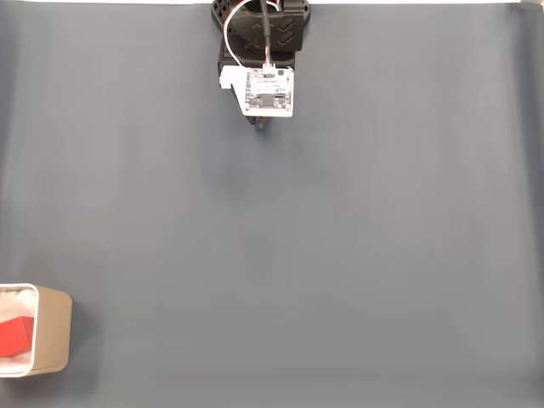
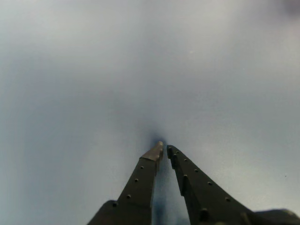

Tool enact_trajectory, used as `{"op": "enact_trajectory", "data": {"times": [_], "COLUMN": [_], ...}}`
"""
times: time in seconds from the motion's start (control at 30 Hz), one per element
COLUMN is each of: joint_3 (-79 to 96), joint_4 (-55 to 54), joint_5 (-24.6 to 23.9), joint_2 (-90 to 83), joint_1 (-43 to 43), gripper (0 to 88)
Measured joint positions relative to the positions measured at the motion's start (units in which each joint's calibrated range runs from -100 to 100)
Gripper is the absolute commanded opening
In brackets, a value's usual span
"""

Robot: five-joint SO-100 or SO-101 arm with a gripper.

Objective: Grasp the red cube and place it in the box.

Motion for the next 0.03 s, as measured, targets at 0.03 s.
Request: {"op": "enact_trajectory", "data": {"times": [0.03], "joint_3": [0.00], "joint_4": [0.00], "joint_5": [0.00], "joint_2": [0.00], "joint_1": [0.00], "gripper": [0.2]}}
